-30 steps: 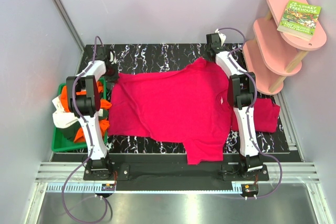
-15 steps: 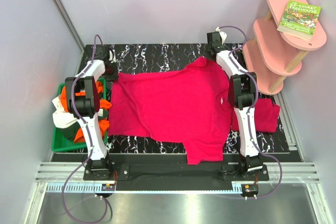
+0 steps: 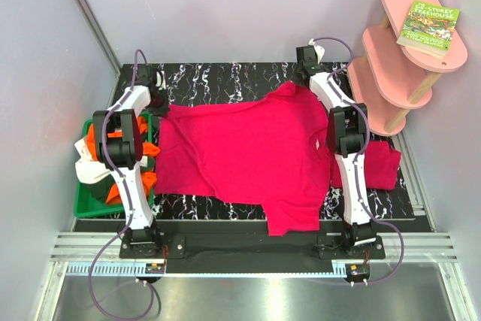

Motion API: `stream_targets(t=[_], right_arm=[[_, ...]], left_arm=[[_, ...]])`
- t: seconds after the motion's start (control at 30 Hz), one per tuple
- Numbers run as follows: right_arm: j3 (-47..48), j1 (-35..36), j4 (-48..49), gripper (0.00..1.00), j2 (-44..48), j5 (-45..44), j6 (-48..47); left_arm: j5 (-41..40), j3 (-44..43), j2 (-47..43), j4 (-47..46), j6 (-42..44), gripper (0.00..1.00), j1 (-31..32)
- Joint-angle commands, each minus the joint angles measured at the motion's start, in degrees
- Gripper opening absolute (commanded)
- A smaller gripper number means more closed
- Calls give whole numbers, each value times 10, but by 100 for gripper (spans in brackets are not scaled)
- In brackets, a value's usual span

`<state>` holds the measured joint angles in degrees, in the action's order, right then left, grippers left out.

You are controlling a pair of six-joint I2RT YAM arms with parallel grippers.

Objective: Fold and stack the t-shirts
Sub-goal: Grap the side of the flattened tshirt furthest away from the robot with both arms, then fold the flattened tshirt in 1/3 of the way

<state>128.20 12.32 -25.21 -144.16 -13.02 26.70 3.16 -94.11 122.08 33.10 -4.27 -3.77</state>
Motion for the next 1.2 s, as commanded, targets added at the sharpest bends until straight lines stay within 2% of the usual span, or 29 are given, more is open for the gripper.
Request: stream_targets(t=[0.0, 0.27, 0.83, 1.17], right_arm=[[-2, 3, 12, 0, 58, -34, -14], [27, -6, 12, 0, 65, -56, -26], [127, -32, 26, 0, 2, -41, -31], [135, -33, 38, 0, 15, -35, -50]], left_arm=[[-2, -14, -47, -12, 8, 0, -3], [-23, -83, -49, -22, 28, 0, -3], [10, -346, 115, 28, 17, 0, -1], [11, -356, 115, 24, 20, 0, 12]])
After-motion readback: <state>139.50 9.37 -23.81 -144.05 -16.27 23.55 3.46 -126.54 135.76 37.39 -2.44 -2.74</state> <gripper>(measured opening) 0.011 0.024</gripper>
